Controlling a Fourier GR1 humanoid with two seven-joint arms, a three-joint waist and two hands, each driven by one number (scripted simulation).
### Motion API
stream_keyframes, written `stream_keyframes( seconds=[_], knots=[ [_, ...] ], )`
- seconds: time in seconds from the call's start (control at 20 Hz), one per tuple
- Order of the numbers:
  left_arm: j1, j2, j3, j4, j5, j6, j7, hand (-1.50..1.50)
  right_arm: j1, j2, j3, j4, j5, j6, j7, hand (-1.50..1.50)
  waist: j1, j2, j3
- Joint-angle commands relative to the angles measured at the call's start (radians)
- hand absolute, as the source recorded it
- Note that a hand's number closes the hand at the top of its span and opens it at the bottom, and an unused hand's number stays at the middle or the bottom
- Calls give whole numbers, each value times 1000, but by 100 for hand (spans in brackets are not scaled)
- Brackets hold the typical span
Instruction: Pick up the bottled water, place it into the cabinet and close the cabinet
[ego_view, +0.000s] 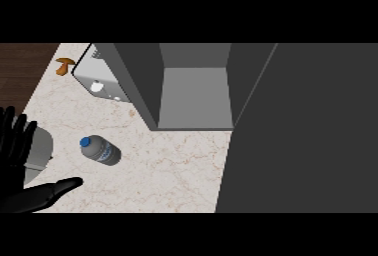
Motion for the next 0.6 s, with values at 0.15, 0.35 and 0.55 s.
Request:
stream_keyframes(
  seconds=[0.15,0.35,0.55],
  knots=[
    [40,-6,52,212,28,-62,-174,-150,74,-28,86,-92,126,-25,-14,-150,-1,-2,0],
    [45,-11,53,290,8,-51,-206,-150,57,-78,1,-114,32,-12,6,-150,-1,0,0],
    [-3,1,53,415,6,-73,-249,-150,57,-77,28,-121,59,-39,13,-150,-2,0,0]
  ],
)
